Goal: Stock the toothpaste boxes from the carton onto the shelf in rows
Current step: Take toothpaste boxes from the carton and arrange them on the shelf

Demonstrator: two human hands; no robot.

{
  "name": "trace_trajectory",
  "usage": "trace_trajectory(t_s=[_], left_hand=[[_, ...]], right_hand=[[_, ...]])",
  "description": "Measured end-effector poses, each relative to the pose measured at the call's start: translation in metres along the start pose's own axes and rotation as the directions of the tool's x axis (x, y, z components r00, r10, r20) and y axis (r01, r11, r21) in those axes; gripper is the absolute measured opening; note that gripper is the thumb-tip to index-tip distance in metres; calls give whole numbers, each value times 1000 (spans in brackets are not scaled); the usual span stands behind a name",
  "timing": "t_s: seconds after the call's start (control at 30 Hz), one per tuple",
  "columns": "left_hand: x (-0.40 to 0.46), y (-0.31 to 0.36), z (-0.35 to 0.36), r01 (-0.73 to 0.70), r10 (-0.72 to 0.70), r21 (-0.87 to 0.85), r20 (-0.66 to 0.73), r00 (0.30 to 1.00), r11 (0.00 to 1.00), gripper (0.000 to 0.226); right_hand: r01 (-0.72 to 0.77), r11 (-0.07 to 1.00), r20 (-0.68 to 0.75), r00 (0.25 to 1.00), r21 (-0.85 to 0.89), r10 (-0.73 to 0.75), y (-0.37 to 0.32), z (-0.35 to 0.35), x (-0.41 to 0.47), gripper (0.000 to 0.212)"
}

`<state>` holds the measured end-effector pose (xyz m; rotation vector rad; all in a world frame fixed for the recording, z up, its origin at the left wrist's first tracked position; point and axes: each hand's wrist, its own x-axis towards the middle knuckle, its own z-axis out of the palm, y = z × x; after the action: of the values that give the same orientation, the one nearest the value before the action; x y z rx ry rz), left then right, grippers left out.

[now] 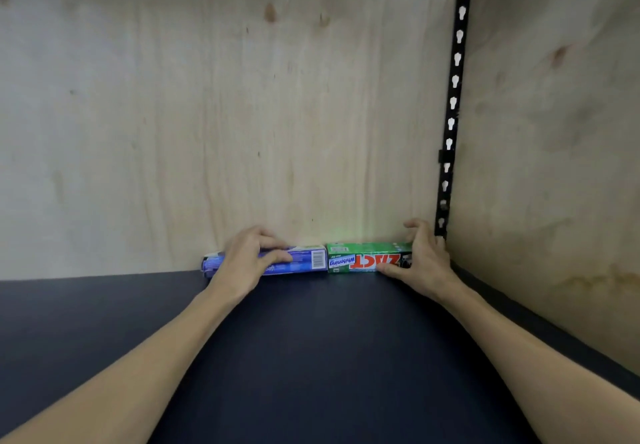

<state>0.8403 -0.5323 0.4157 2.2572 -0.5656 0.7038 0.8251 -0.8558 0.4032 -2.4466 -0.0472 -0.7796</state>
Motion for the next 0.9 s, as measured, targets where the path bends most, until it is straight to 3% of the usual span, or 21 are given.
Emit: trace_trajectory(t_s=[0.2, 0.37, 0.57, 0.77, 0.9], left_hand=[[-12, 2, -4, 33, -35, 58, 32, 999, 998, 53], [-29, 13, -8, -62, 66, 254, -9, 998, 965, 63], [-74, 47, -24, -36, 65, 282, -94, 993, 959, 74], [-138, 89, -53, -27, 45, 289, -57, 997, 957, 73], [-189, 122, -74, 2, -5, 241, 9, 1000, 971, 73]], right_hand=[[31, 997, 0, 1000, -70, -31, -8, -4, -13, 96], [81, 993, -39, 996, -91, -84, -21, -16, -38, 91], [163, 986, -37, 986, -26, -164, -49, -36, -90, 85], [200, 975, -38, 980, 96, -197, -85, -63, -155, 86], [157, 933, -63, 988, 325, -144, -114, -76, -218, 75]])
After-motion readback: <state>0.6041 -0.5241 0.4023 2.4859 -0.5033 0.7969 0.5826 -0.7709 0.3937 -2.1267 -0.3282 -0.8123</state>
